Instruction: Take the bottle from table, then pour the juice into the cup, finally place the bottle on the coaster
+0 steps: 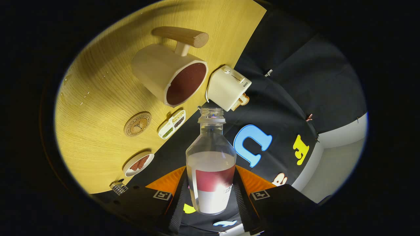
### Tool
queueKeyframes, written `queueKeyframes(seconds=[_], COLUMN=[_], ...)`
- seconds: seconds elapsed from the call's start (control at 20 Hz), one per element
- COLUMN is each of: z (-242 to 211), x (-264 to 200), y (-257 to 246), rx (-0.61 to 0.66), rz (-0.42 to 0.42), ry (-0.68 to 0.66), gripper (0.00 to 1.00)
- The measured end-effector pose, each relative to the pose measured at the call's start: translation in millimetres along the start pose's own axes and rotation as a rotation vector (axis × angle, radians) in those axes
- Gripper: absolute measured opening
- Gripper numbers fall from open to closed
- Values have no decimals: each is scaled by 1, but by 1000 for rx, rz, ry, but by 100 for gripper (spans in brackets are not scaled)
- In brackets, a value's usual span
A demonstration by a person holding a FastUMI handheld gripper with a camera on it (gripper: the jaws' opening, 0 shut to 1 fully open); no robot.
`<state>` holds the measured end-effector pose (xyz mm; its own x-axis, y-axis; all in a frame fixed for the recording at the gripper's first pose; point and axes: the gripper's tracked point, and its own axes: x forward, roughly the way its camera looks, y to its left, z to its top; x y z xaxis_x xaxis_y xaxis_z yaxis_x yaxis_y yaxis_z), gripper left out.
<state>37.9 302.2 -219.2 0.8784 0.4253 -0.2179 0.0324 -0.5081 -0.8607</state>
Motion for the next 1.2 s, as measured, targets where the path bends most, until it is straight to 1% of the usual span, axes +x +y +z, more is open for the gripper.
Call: queueKeyframes(seconds=[0.15,0.25,0.35,0.5,0.6,0.75,0.9,1.05,1.2], z=[-1,-3,0,13,14,15,16,18,17], x=[-2,-7,-14,-20,-24,-28,-30,-33,-34], y=[4,19,36,35,32,31,18,10,8], rx=[49,150,299,502,620,832,1086,1304,1543], rz=[16,64,119,145,140,133,121,111,134], ry=[11,38,75,80,100,144,152,162,161], gripper=[72,72,72,73,73,73,73,73,73])
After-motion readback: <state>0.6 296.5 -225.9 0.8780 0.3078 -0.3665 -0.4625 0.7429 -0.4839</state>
